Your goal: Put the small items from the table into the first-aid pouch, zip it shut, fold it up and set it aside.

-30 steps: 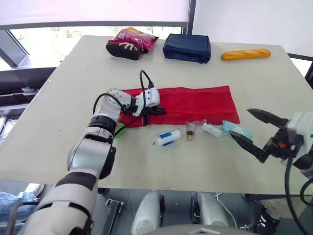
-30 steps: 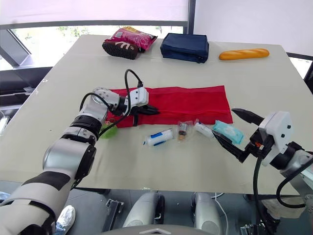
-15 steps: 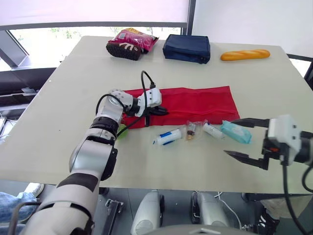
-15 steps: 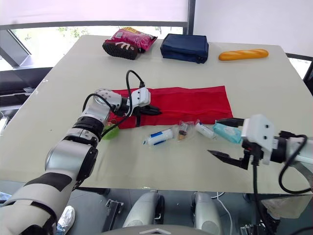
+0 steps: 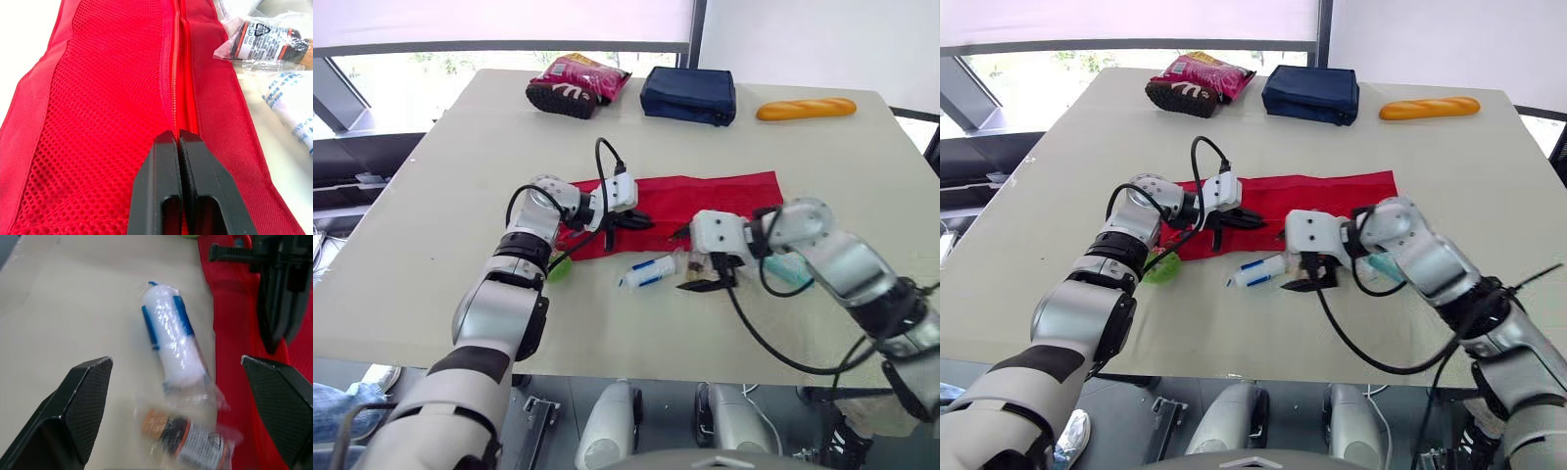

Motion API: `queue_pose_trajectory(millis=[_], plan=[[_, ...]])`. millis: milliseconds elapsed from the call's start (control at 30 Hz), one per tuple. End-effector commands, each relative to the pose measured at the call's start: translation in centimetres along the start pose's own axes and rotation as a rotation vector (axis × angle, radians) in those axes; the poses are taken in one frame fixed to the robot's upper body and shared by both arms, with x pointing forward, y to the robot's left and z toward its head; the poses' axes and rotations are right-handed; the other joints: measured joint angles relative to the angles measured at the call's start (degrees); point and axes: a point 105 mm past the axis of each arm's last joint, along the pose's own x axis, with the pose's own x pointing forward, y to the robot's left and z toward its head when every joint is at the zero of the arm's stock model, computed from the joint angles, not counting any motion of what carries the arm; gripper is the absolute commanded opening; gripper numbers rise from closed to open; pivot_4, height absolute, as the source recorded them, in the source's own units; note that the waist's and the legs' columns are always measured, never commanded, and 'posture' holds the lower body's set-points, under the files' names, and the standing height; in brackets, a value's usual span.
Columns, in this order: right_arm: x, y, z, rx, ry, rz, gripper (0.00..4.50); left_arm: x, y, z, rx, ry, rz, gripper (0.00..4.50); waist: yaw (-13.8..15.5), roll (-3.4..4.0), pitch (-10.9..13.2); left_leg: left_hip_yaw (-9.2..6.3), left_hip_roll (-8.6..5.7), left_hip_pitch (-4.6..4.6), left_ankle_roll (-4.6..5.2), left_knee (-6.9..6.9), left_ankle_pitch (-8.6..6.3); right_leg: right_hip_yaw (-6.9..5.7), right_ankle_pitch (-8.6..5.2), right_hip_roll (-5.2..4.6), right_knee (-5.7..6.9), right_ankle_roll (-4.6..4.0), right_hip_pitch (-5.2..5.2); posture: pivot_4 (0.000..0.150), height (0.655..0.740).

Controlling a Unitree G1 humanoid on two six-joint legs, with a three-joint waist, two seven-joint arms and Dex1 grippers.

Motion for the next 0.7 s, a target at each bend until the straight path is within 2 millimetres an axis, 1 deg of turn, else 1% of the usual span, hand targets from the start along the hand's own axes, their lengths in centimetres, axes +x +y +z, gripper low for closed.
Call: queue_pose_trajectory(millis=[33, 200, 333, 367, 400, 433, 500, 533, 567, 600, 667, 700], plan=[[0.6, -0.5, -0.2, -0.032, 0.06, 0.036, 4.5, -0.7, 0.6, 0.7, 0.04, -0.003, 0.024, 0.09, 0.0, 0.0, 0.0, 0.0, -0.01, 0.0, 0.0, 0.01, 0.0, 0.0, 0.0, -0.01, 0.03, 0.0, 0.0, 0.15, 0.7164], [1.5, -0.9, -0.6, -0.04, 0.1, 0.056, 4.5, -0.7, 0.7, 0.5, 0.041, 0.006, 0.026, 0.09, -0.1, 0.01, 0.0, 0.0, -0.02, 0.0, 0.0, 0.01, 0.0, 0.01, 0.0, -0.02, 0.15, -0.01, -0.05, 0.15, 0.7164], [2.4, -0.8, -1.0, -0.048, 0.133, 0.072, 4.5, -0.7, 0.7, 0.5, 0.042, 0.007, 0.029, 0.09, -0.4, 0.01, 0.0, 0.02, -0.03, 0.0, -0.01, 0.01, 0.0, 0.03, -0.01, -0.02, 0.26, -0.01, -0.11, 0.15, 0.7164], [2.5, -0.7, -1.0, -0.039, 0.129, 0.073, 4.25, -0.7, 0.7, 0.5, 0.042, 0.007, 0.03, 0.01, -0.4, 0.01, 0.0, 0.02, -0.03, 0.0, -0.01, 0.02, 0.0, 0.03, -0.01, -0.02, 0.29, -0.02, -0.13, 0.15, 0.7164], [2.5, -0.6, -1.0, -0.032, 0.126, 0.073, 3.9, -0.7, 0.7, 0.4, 0.042, 0.007, 0.031, 0.0, -0.4, 0.01, 0.0, 0.04, -0.03, -0.01, -0.01, 0.02, 0.01, 0.05, -0.01, -0.02, 0.33, -0.02, -0.16, 0.15, 0.7164], [2.5, -0.6, -1.0, -0.027, 0.124, 0.071, 3.74, -0.7, 0.7, 0.4, 0.042, 0.007, 0.032, 0.0, -0.4, 0.01, 0.0, 0.04, -0.03, -0.06, -0.01, 0.02, 0.01, 0.06, -0.01, -0.02, 0.35, -0.02, -0.21, 0.15, 0.7164], [2.5, -0.6, -1.0, -0.023, 0.123, 0.065, 2.84, -0.7, 0.7, 0.4, 0.04, 0.007, 0.034, 0.0, -0.5, 0.01, 0.0, 0.05, -0.03, -0.15, -0.02, 0.05, 0.01, 0.07, -0.01, -0.02, 0.4, -0.02, -0.32, 0.15, 0.7164], [2.4, -0.6, -1.0, -0.019, 0.121, 0.06, 2.57, -0.6, 0.7, 0.4, 0.038, 0.007, 0.035, 0.0, -0.5, 0.01, 0.0, 0.05, -0.04, -0.19, -0.02, 0.05, 0.01, 0.06, -0.01, -0.03, 0.41, -0.02, -0.35, 0.15, 0.7164], [2.3, -0.6, -1.0, -0.012, 0.116, 0.047, 1.94, -0.6, 0.7, 0.3, 0.037, 0.007, 0.034, 0.0, -0.5, 0.01, 0.0, 0.04, -0.03, -0.24, -0.02, 0.06, 0.01, 0.06, -0.01, -0.03, 0.41, -0.02, -0.39, 0.15, 0.7164], [2.3, -0.6, -1.0, -0.005, 0.111, 0.037, 1.83, -0.5, 0.6, 0.3, 0.037, 0.006, 0.034, 0.0, -0.5, 0.01, 0.0, 0.04, -0.03, -0.26, -0.02, 0.06, 0.01, 0.06, -0.01, -0.03, 0.42, -0.02, -0.41, 0.15, 0.7164], [2.0, -0.6, -0.5, 0.019, 0.082, 0.011, 1.04, -0.4, 0.7, 0.3, 0.037, 0.005, 0.034, 0.0, -0.5, 0.01, 0.0, 0.02, -0.04, -0.31, -0.02, 0.08, 0.01, 0.05, -0.01, -0.03, 0.43, -0.02, -0.44, 0.15, 0.7164], [1.6, -0.7, 0.0, 0.049, 0.057, -0.013, 0.94, -0.4, 0.7, 0.3, 0.036, 0.003, 0.036, 0.0, -0.5, 0.01, 0.0, 0.01, -0.03, -0.32, -0.02, 0.08, 0.01, 0.04, -0.01, -0.03, 0.43, -0.02, -0.44, 0.15, 0.7164]])
